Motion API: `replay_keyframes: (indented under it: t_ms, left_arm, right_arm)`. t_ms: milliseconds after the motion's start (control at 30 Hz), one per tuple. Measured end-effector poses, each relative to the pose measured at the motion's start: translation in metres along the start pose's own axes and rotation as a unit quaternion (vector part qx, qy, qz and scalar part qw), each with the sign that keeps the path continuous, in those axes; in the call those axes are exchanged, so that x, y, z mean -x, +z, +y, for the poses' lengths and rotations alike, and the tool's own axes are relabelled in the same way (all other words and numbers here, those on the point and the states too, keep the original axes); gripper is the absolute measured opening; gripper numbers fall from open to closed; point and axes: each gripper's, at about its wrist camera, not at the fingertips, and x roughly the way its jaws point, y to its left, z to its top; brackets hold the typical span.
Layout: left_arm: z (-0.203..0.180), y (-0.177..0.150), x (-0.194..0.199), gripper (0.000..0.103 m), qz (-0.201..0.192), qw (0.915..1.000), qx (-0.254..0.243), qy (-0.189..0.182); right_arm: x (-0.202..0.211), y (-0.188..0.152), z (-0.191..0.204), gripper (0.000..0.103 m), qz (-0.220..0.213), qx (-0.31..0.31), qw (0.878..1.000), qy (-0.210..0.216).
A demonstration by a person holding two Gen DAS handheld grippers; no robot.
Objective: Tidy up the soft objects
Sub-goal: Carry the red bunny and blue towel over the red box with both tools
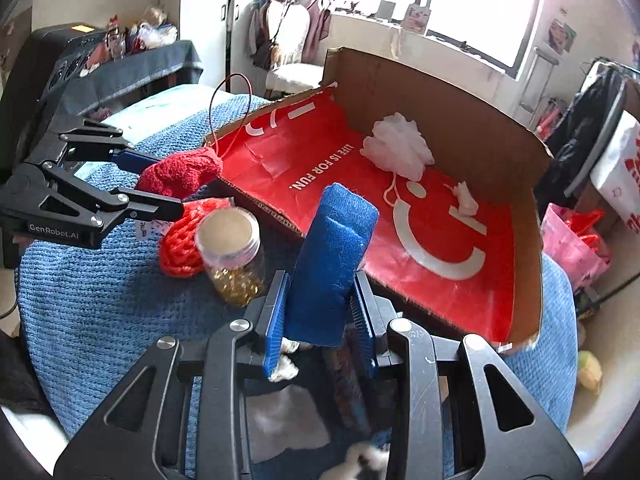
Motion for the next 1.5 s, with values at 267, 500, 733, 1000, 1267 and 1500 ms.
replay_keyframes:
  t_ms: [267, 500, 733, 1000, 1267, 1500]
  left_arm:
    - [0.009, 0.027, -0.016, 0.045, 0.019, 0.9996, -0.017, -0.015]
    - [0.016, 0.052, -0.031, 0.045, 0.030, 0.9987, -0.023, -0.033]
    - [0.019, 0.071, -0.052, 0.045, 0.044, 0.9974, -0.024, -0.052]
    - [0.024, 0.084, -0.081, 0.045, 0.064, 0.9964, -0.022, -0.051]
    - [0.029, 0.090, -0.108, 0.045, 0.093, 0.9943, -0.024, -0.045]
    - [0.026, 0.093, -0.125, 0.046, 0.116, 0.9922, -0.031, -0.033]
  right_arm:
    - [-0.025, 0.028, -0.015, 0.030, 0.033, 0.015, 0.999, 0.025]
    - [-0.048, 0.050, -0.027, 0.030, 0.052, 0.012, 0.997, 0.059]
    - [-0.072, 0.061, -0.042, 0.030, 0.068, -0.011, 0.992, 0.101]
    - [-0.104, 0.064, -0.060, 0.030, 0.098, -0.046, 0.985, 0.136]
    - [-0.134, 0.070, -0.074, 0.030, 0.131, -0.063, 0.977, 0.154]
    - [-0.149, 0.073, -0.082, 0.030, 0.162, -0.073, 0.971, 0.160]
